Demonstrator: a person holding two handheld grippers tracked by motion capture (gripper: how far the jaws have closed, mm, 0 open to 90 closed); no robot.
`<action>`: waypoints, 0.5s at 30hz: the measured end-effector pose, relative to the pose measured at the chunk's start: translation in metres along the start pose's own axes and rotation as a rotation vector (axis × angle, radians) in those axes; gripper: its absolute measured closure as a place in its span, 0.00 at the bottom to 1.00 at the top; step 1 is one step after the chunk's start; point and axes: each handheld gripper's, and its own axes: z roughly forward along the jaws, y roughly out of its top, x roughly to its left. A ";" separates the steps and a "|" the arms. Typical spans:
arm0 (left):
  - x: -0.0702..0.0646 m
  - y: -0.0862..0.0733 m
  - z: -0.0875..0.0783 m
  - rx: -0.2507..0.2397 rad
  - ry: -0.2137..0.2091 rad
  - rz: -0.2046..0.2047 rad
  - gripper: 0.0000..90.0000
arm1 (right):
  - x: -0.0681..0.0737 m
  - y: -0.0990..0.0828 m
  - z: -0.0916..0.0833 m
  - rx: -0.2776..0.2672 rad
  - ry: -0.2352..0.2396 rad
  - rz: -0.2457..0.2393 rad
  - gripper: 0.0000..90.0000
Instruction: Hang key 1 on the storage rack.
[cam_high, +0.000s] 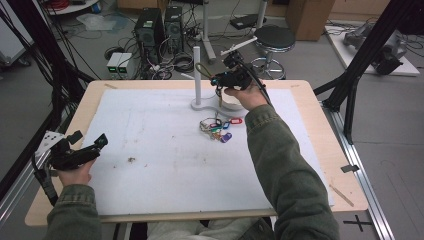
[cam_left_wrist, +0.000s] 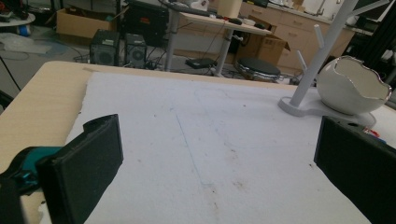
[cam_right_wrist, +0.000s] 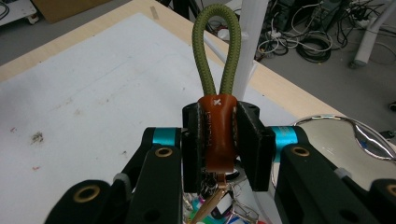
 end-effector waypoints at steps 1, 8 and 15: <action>0.000 0.000 0.000 0.000 0.000 0.000 0.02 | 0.000 0.000 0.002 0.001 -0.003 0.002 0.80; 0.000 0.000 0.001 0.002 0.000 0.001 0.02 | -0.002 0.000 0.014 0.018 -0.017 0.012 0.80; 0.000 0.000 0.001 0.002 -0.001 0.002 0.02 | -0.002 0.000 0.025 0.034 -0.033 0.033 0.80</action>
